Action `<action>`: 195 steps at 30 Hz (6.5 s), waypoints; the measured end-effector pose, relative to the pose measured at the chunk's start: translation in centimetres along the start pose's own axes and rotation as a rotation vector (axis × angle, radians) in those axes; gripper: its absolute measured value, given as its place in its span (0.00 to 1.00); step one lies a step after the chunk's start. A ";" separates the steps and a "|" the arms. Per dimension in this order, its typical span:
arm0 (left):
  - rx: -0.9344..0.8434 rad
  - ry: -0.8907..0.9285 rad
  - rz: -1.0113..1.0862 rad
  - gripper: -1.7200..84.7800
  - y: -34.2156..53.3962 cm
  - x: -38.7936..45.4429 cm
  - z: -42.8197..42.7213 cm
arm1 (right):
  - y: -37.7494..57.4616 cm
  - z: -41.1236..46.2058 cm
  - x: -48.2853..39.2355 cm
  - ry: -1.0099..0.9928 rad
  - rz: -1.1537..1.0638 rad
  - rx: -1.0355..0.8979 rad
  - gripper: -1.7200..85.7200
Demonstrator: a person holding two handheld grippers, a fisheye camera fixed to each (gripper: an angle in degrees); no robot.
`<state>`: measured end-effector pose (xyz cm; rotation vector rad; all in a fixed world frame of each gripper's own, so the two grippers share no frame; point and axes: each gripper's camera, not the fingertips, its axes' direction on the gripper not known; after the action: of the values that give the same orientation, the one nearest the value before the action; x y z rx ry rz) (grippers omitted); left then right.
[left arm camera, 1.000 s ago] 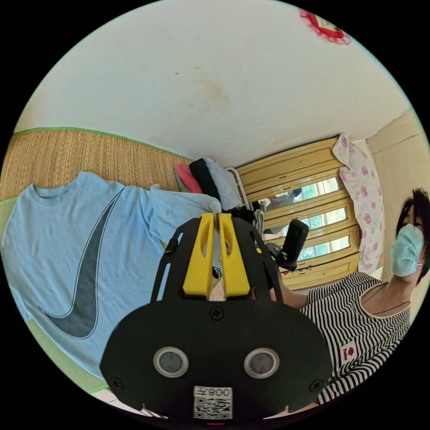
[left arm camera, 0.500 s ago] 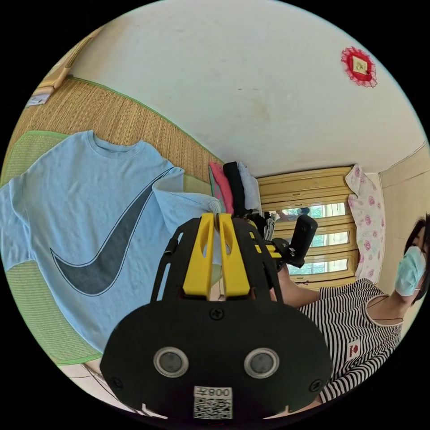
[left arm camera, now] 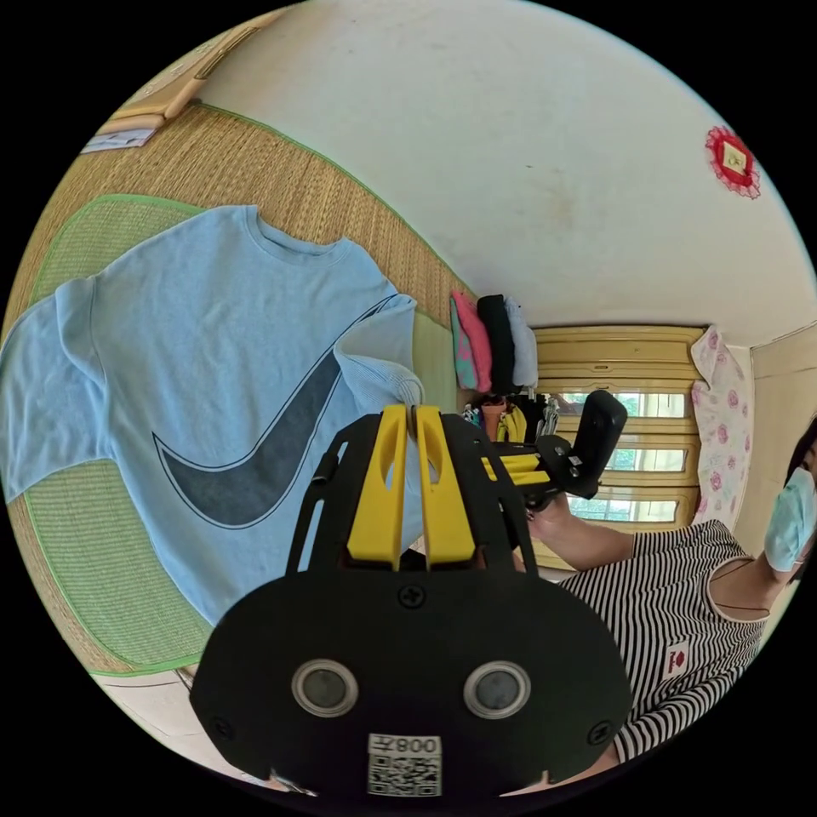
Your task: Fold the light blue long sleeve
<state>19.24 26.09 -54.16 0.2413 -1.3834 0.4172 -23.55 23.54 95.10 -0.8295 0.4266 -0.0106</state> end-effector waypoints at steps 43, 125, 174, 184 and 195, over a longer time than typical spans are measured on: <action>-0.062 -0.118 -0.132 0.02 -10.7 -16.1 12.4 | -12.8 15.5 15.7 -0.280 -0.003 -0.300 0.04; 0.900 -0.164 -0.657 0.12 22.8 -41.9 -2.6 | 4.8 0.9 26.7 0.136 0.402 0.103 0.02; 1.080 0.570 -0.529 0.12 46.5 -48.2 11.5 | -20.3 16.0 12.6 -0.810 0.183 -0.108 0.04; 1.095 1.007 -0.529 0.18 41.2 -50.5 19.6 | -23.6 11.1 10.0 -0.797 0.106 -0.120 0.03; 1.189 1.059 -0.254 0.08 36.6 -42.0 17.6 | -26.8 4.4 8.6 -0.762 0.039 -0.140 0.03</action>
<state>-17.46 45.96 -95.01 0.9808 0.0630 0.9426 -9.87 6.96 113.84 -0.8957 -0.2785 0.3651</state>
